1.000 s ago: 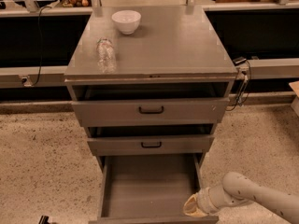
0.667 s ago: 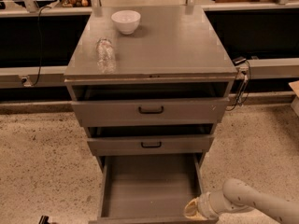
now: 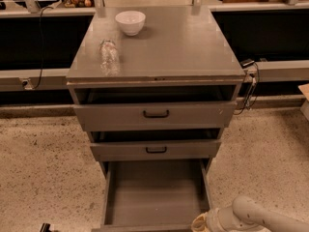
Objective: Close bottom drawer
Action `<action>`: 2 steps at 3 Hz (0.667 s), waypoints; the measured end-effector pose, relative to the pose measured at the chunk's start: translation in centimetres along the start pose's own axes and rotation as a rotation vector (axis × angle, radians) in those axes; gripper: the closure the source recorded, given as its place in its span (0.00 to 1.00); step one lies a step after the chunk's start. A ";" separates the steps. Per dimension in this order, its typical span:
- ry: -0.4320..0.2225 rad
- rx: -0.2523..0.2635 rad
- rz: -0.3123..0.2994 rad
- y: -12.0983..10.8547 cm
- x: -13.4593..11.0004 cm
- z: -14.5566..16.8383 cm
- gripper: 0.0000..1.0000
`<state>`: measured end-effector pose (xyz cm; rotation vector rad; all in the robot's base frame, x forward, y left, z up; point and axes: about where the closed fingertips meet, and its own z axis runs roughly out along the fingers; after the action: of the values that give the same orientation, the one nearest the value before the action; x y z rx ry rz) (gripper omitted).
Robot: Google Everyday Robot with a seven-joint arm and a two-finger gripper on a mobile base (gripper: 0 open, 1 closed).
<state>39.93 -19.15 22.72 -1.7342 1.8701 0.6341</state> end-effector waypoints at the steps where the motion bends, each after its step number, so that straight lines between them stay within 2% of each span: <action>1: -0.004 -0.082 -0.010 0.7 0.0 0.6 1.00; 2: -0.019 -0.130 -0.036 3.1 0.2 2.7 1.00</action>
Offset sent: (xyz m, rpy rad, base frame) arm -0.0238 0.0157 -0.0080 0.0035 0.1657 0.1749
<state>36.99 -17.37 20.54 -1.8322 1.8158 0.7701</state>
